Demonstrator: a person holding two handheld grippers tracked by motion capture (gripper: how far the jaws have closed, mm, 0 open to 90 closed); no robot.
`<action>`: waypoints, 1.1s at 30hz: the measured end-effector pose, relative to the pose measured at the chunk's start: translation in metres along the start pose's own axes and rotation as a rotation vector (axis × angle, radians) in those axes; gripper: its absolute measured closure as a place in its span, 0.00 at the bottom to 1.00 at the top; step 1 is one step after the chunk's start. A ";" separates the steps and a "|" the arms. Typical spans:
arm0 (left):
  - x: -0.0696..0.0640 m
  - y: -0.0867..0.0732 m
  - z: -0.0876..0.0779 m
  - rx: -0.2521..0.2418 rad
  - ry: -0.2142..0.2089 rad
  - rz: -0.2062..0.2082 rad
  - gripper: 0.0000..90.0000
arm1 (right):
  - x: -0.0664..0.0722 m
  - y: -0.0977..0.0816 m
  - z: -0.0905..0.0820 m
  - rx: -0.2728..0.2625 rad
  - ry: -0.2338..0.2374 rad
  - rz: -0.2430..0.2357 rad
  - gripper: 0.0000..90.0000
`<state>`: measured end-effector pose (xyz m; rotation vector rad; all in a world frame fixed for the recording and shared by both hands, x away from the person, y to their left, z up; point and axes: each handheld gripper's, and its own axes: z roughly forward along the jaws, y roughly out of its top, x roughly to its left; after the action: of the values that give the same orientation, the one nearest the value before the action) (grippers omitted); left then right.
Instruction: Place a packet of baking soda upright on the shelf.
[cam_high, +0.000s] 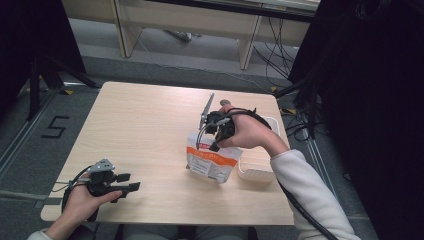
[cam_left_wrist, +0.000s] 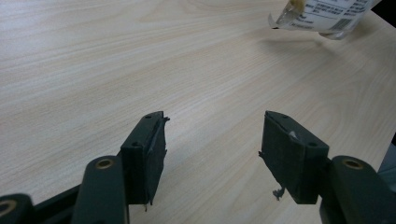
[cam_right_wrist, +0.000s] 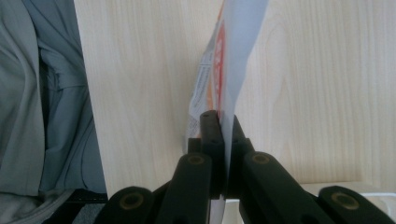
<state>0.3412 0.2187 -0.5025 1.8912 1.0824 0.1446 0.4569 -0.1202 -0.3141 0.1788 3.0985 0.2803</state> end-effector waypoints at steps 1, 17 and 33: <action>0.000 0.000 0.000 -0.001 0.000 -0.001 0.44 | 0.000 0.000 0.000 0.000 0.000 0.000 1.00; 0.000 0.000 0.000 0.000 -0.002 -0.003 0.44 | -0.002 -0.005 -0.028 0.005 -0.031 0.008 1.00; 0.000 0.000 0.000 -0.001 -0.004 -0.007 0.44 | -0.010 -0.016 -0.053 0.016 -0.053 0.011 1.00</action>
<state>0.3414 0.2188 -0.5025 1.8855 1.0864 0.1372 0.4629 -0.1463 -0.2652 0.2005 3.0487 0.2466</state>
